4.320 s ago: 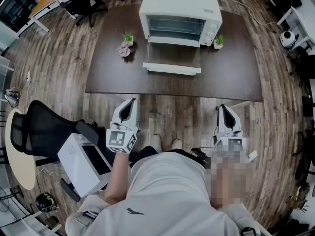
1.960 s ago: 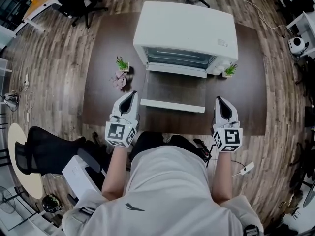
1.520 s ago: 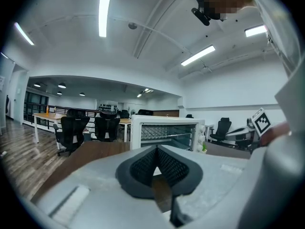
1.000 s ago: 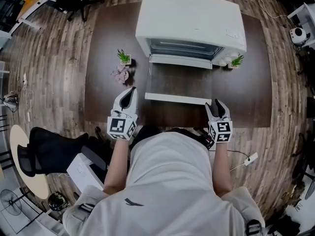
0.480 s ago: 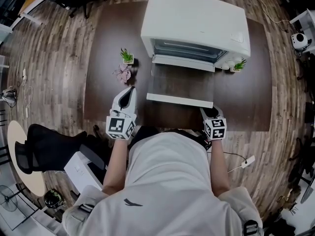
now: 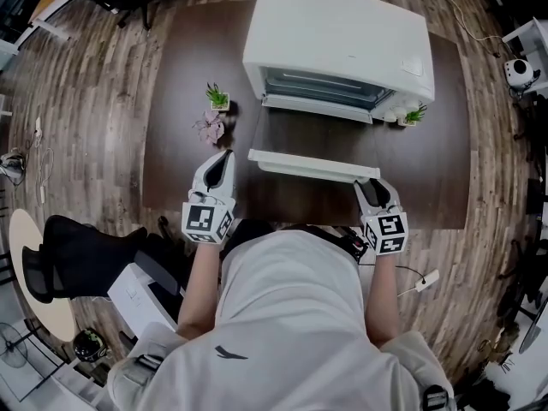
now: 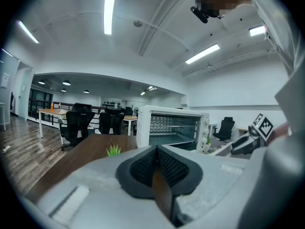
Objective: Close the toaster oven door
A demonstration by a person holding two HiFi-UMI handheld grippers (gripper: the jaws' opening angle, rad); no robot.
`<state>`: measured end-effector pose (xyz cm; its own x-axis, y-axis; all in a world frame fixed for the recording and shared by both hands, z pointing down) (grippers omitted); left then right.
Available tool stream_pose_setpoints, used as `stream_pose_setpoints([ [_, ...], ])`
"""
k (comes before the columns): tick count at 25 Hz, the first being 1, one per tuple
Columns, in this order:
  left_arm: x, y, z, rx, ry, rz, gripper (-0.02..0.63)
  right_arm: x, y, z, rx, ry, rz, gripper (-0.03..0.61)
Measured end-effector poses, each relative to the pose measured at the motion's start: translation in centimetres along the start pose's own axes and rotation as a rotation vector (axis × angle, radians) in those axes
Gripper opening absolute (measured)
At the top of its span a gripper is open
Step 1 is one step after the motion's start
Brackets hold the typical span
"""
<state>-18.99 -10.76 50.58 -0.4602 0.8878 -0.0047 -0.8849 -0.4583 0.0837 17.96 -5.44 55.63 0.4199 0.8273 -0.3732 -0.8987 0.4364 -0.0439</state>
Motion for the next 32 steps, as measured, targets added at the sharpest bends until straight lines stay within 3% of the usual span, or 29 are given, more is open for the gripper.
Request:
stream_pose_setpoints([
  [5, -0.4, -0.1, -0.1, 0.004, -0.006, 0.009, 0.005, 0.2, -0.9, -4.9, 0.006, -0.11, 0.037, 0.156],
  [14, -1.1, 0.3, 0.0, 0.011, -0.009, 0.011, 0.005, -2.1, -4.4, -11.7, -0.119, -0.283, 0.067, 0.141],
  [24, -1.4, 1.0, -0.4, 0.012, -0.025, -0.002, 0.005, -5.8, -7.4, -16.0, -0.104, -0.397, 0.149, 0.129],
  [32, -1.4, 1.7, -0.7, 0.012, -0.036, -0.018, 0.005, -6.3, -7.8, -16.4, -0.086, -0.404, 0.138, 0.126],
])
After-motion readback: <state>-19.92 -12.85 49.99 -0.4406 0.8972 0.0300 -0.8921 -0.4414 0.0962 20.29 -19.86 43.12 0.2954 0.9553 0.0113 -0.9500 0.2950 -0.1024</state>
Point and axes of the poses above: the fingertips, and each gripper's own axes: x backward along the fingers, y to its left, z out of its underside, the point moved 6 cm from there along x, backward along the fingers, and after that the axes turned 13 degrees about -y, right-handed, at the moved point
